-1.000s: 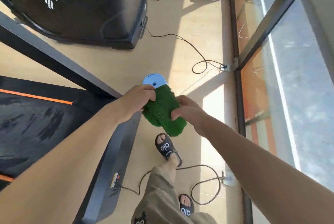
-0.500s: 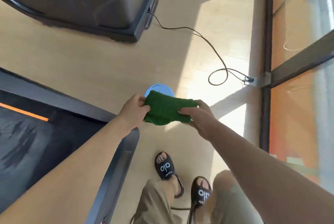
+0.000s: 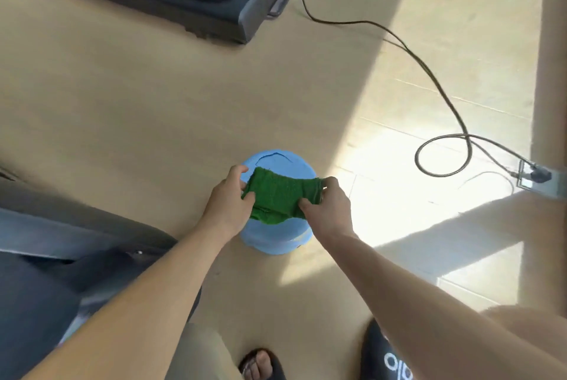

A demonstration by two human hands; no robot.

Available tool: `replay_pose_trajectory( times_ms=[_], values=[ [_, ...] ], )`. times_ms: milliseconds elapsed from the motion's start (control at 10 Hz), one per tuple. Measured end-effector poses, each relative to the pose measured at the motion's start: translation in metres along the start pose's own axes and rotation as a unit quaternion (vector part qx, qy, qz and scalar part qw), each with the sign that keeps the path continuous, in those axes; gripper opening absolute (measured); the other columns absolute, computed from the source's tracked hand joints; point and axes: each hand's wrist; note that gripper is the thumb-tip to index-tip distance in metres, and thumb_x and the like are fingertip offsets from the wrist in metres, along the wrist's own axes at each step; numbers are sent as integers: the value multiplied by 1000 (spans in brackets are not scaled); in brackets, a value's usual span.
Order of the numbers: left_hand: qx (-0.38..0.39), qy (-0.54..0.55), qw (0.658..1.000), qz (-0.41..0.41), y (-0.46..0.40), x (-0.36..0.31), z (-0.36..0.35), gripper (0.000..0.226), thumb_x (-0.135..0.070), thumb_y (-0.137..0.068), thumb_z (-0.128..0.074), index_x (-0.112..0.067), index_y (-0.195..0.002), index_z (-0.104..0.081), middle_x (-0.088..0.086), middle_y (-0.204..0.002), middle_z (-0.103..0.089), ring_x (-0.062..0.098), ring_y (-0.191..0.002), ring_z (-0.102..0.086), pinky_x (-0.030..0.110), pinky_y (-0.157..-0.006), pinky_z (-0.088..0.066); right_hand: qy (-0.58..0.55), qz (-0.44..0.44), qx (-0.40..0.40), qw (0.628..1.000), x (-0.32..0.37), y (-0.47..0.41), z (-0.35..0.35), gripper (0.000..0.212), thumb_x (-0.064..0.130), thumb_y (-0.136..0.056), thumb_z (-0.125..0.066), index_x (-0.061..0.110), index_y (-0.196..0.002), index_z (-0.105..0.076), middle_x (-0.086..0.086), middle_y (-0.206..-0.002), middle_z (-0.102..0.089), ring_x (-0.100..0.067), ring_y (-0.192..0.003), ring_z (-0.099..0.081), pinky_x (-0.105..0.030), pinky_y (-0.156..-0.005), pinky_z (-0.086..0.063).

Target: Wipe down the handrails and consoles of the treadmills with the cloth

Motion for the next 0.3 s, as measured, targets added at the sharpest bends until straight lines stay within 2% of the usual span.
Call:
replay_pose_trajectory(
  times_ms=[100, 200, 300],
  values=[
    [-12, -27, 999, -13, -32, 32, -30, 52, -10, -96, -57, -19, -145, -43, 4, -117, -62, 27, -103, -61, 33, -88, -46, 35, 31, -11, 999, -32, -34, -23, 29, 17, -86, -63, 15, -111, -50, -3, -107, -61, -24, -100, -58, -42, -85, -51],
    [-9, -49, 999, -6, -44, 48, -46, 55, -6, -94, -58, -15, -146, -41, 7, -123, -59, 27, -112, -59, 39, -96, -47, 82, 51, 0, 995, -48, -48, -33, 26, 20, -87, -63, 15, -108, -48, -1, -107, -57, -24, -98, -56, -40, -80, -49],
    [0, -34, 999, 28, -46, 46, -40, 76, -9, -90, -65, -18, -155, -27, 10, -146, -46, 26, -133, -47, 38, -109, -40, 136, 43, 11, 990, -41, -53, -25, 39, 28, -88, -64, 15, -120, -46, -3, -118, -52, -27, -102, -58, -41, -84, -50]
  ],
)
Point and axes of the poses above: each hand's wrist, its own y-axis away from the middle knuckle, its own z-axis out of the back of the hand, x = y × z
